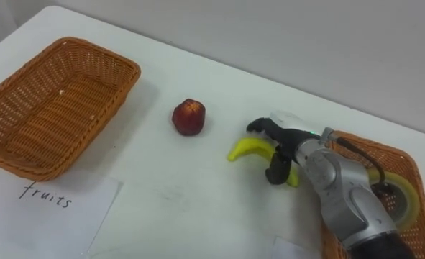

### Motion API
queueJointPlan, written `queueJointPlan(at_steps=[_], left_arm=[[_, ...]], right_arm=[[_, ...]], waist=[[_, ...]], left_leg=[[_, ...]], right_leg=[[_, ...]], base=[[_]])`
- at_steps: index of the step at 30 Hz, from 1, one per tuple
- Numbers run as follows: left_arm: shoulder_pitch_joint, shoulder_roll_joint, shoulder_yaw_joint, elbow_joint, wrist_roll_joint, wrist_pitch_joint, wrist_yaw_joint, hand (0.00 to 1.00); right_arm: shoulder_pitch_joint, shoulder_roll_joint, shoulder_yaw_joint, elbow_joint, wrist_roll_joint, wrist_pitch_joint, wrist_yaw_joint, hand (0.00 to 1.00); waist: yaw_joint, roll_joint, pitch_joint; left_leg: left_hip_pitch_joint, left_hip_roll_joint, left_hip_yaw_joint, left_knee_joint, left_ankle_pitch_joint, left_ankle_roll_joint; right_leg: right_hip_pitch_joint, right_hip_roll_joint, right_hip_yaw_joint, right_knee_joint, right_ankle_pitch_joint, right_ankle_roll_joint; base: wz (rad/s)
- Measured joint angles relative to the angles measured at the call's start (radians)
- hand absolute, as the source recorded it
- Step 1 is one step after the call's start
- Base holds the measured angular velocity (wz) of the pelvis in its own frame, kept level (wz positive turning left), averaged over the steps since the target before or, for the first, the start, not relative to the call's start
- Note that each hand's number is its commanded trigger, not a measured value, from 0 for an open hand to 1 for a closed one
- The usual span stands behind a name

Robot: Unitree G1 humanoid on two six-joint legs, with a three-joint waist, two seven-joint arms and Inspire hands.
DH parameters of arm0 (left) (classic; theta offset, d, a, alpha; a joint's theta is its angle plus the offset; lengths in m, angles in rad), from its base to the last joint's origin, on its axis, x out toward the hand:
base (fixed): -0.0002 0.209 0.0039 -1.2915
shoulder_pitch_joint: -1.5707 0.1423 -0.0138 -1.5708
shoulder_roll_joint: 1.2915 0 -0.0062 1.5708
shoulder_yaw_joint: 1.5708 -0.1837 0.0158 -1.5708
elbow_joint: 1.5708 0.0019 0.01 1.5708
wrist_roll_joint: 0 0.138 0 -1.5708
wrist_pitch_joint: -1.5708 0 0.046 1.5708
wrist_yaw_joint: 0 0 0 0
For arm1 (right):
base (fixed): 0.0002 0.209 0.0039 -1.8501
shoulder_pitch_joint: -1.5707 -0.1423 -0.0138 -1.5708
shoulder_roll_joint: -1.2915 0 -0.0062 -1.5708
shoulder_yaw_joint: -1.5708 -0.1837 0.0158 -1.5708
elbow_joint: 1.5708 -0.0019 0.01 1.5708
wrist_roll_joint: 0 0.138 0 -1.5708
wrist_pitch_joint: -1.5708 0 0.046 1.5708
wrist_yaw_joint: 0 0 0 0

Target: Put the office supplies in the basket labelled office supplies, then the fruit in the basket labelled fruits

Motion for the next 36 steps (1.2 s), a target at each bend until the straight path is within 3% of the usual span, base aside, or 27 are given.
queueJointPlan(at_steps=[5, 11, 32, 36], left_arm=[[-0.005, 0.000, 0.000, 0.000, 0.000, 0.000, 0.000, 0.00], [-0.010, 0.001, 0.001, 0.002, 0.000, 0.000, 0.000, 0.00], [-0.017, 0.001, 0.015, 0.010, 0.009, -0.006, 0.022, 0.00], [0.005, -0.005, 0.039, 0.002, 0.012, -0.006, 0.022, 0.00]], right_arm=[[-0.004, 0.008, 0.002, 0.010, -0.026, 0.020, -0.011, 1.00], [-0.003, 0.009, 0.000, 0.003, -0.051, 0.020, -0.004, 1.00], [0.003, 0.037, -0.032, -0.055, -0.056, 0.038, 0.081, 1.00], [0.016, 0.037, -0.037, -0.118, -0.016, 0.031, 0.121, 1.00]], waist=[[0.023, 0.001, 0.0009], [0.021, 0.004, 0.0028], [0.018, 0.007, 0.0022], [0.013, 0.021, 0.0078]], left_leg=[[-0.001, 0.001, -0.005, -0.006, 0.000, 0.000], [-0.001, 0.002, -0.020, -0.010, 0.000, 0.000], [0.004, 0.002, -0.021, -0.010, 0.002, -0.003], [0.015, 0.002, -0.019, -0.015, 0.002, -0.002]], right_leg=[[0.002, -0.001, -0.022, -0.002, 0.000, 0.000], [0.015, 0.001, -0.045, -0.018, 0.000, 0.000], [0.019, 0.002, -0.036, -0.020, 0.000, 0.000], [0.031, 0.004, -0.026, -0.028, 0.000, 0.000]], base=[[0.04], [0.08], [0.00], [0.00]])
